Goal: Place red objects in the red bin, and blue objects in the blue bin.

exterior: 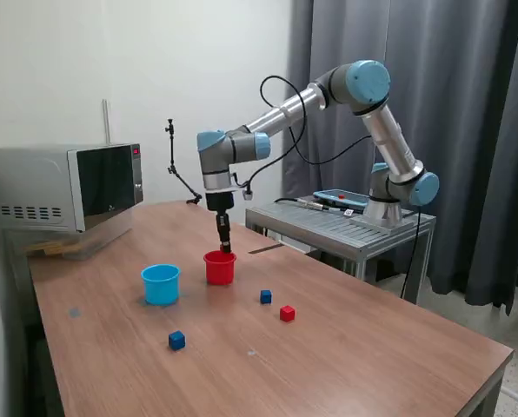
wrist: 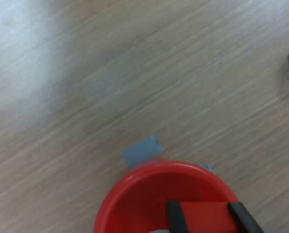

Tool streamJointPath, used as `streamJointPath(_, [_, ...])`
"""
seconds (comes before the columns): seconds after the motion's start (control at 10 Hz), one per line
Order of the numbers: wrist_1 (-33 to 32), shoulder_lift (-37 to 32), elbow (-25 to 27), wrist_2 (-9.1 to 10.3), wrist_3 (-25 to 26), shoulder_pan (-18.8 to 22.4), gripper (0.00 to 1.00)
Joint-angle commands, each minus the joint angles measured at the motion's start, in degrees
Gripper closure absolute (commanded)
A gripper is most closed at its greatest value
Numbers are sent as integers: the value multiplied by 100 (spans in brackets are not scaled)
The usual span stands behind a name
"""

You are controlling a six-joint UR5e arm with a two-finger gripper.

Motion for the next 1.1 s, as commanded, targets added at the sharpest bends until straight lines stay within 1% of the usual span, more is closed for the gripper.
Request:
streamJointPath(0.0, [-154,55,-1,-17,0,-55,100])
streamJointPath(0.2, [-261,64,16,-43,9,-81,100])
streamJointPath(0.4, [-533,55,60,-52,0,-90,100])
streamJointPath(0.6, [-551,55,60,-52,0,-90,100])
streamJointPath(0.7, [-551,55,69,-61,9,-90,0])
streamJointPath(1.0, [-542,46,78,-114,17,-82,0])
